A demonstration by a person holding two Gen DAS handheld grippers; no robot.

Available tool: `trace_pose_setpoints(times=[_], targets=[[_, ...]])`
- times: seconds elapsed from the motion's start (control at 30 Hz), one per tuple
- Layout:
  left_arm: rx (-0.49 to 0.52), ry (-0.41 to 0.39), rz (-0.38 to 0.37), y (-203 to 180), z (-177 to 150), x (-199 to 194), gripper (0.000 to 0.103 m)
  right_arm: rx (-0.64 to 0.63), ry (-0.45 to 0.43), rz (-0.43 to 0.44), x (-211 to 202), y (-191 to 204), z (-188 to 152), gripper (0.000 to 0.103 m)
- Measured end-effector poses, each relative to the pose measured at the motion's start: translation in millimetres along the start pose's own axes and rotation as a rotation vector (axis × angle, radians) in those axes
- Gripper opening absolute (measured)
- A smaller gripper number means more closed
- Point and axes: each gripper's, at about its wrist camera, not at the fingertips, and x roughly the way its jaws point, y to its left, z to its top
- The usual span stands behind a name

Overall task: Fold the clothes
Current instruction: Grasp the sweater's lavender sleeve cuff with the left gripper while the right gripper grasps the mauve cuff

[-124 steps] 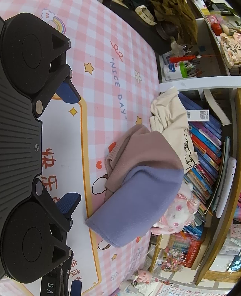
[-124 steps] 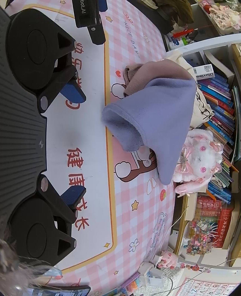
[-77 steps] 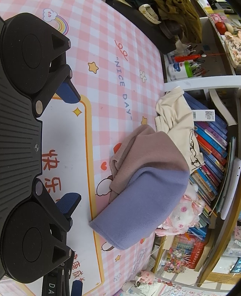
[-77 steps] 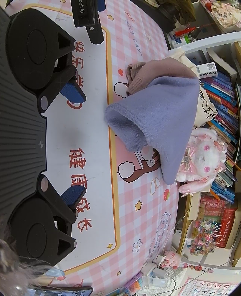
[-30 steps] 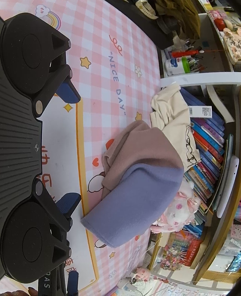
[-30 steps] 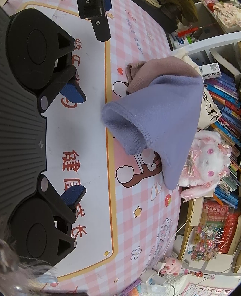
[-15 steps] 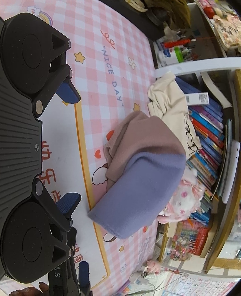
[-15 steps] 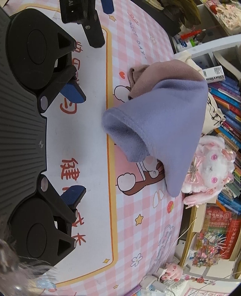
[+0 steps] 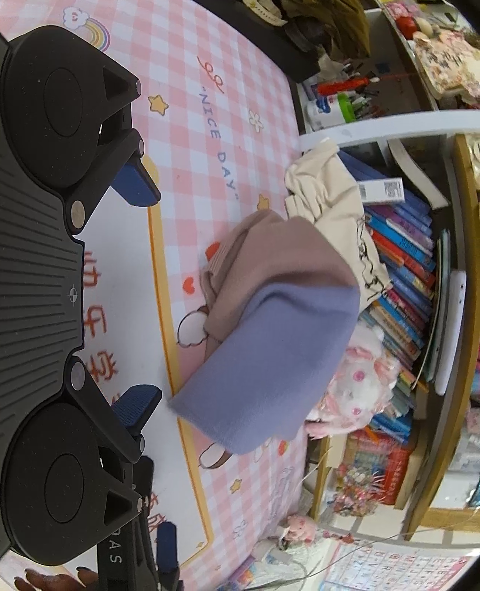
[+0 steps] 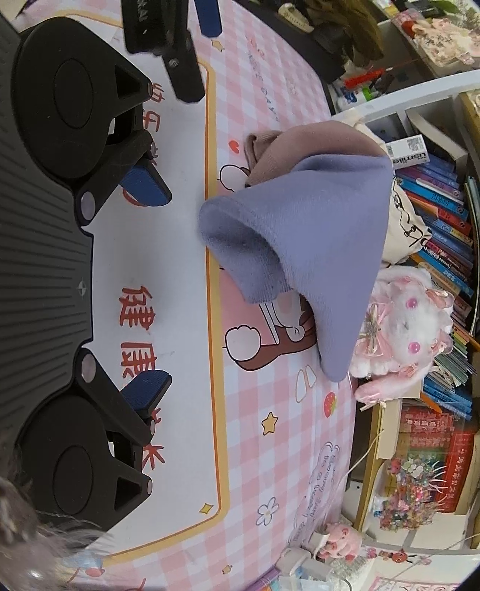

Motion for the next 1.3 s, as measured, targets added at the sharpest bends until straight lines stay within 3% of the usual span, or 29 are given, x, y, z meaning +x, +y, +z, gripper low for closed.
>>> trace_pose_setpoints(times=[0.43,0.77,0.9,0.93,0.97,1.0,1.03,1.07,1.1,1.13,1.3], targets=[[0.112,0.024,0.004,-60,1,5,0.103,-0.002,0.016,0.035,-11,-49,-9,0.096],[0.19,-0.058,0.102,-90,33,45,0.098,0.03,-0.007,0.036,-15,-77,1,0.096],[0.221,-0.057,0.191,-100,34,59,0.095,-0.013,-0.014,0.035,-14,-76,3,0.096],[0.214,-0.06,0.202,-99,35,60,0.092,-0.025,-0.013,0.037,-14,-75,2,0.096],[0.205,-0.064,0.208,-97,35,59,0.079,-0.035,-0.012,0.04,-13,-74,2,0.096],[0.195,-0.07,0.202,-94,37,57,0.062,-0.042,-0.008,0.046,-12,-72,2,0.096],[0.184,-0.076,0.192,-91,38,53,0.051,-0.048,-0.004,0.052,-10,-71,2,0.096],[0.173,-0.08,0.184,-86,41,49,0.03,-0.054,-0.001,0.059,-9,-69,2,0.096],[0.152,-0.087,0.185,-82,44,44,0.016,-0.061,-0.003,0.067,-8,-67,3,0.096],[0.127,-0.096,0.188,-77,48,38,0.01,-0.068,-0.005,0.075,-8,-64,3,0.096],[0.02,-0.221,0.227,-40,61,-18,0.007,-0.12,-0.031,0.108,-6,-51,8,0.096]])
